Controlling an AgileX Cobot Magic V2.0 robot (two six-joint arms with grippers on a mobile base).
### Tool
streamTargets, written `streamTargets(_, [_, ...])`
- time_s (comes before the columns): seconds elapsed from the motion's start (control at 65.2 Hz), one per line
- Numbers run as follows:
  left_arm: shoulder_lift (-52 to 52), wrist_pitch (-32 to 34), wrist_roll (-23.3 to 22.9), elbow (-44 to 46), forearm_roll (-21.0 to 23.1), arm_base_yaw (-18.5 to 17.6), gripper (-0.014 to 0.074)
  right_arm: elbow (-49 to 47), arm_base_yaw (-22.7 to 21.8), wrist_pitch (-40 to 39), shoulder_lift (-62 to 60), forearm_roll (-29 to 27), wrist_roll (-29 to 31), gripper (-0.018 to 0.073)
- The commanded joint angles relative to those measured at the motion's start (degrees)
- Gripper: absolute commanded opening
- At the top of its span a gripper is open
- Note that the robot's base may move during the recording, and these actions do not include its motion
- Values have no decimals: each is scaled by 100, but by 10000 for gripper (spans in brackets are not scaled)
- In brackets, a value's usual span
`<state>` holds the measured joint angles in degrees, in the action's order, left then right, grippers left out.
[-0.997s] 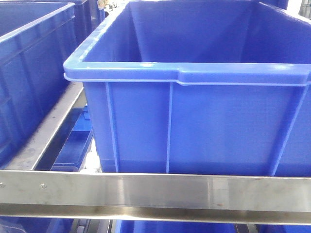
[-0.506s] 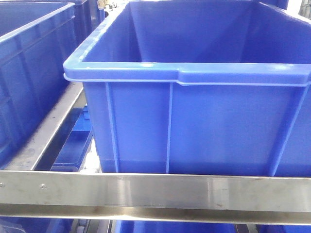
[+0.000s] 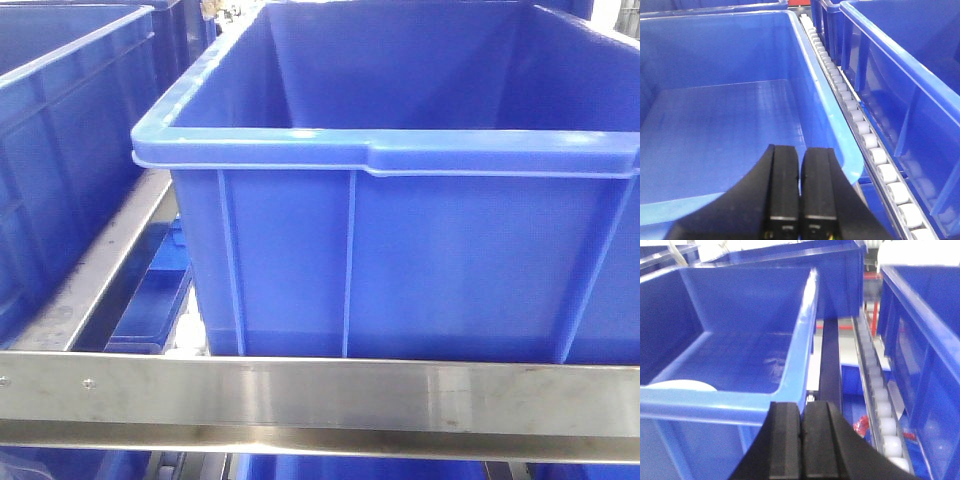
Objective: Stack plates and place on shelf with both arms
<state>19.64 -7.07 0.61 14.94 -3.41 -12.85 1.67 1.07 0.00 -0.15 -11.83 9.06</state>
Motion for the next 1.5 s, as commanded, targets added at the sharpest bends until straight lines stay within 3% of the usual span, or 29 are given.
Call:
streamTargets(0.0, [84,535,-61,173,3,1,82,5,-16,-61,-151,215,-149,49])
streamTargets(0.138, [84,523,-61,173,3,1,82,9,-16,344,-159,425,-422,49])
streamTargets(0.951, [71,564,-61,122,3,1,82,3,-16,248,-154,455,-421,49])
streamTargets(1.043, [-14,645,-61,0,-493,92,82,3,-16,248,-154,455,-421,49])
streamTargets(1.273, [-1091,674,-61,-584,-206,571,82,3,-11,247,-154,455,-421,49])
streamTargets(1.488, [-1856,942,-61,-1405,75,619,82,3,-11,247,-154,455,-421,49])
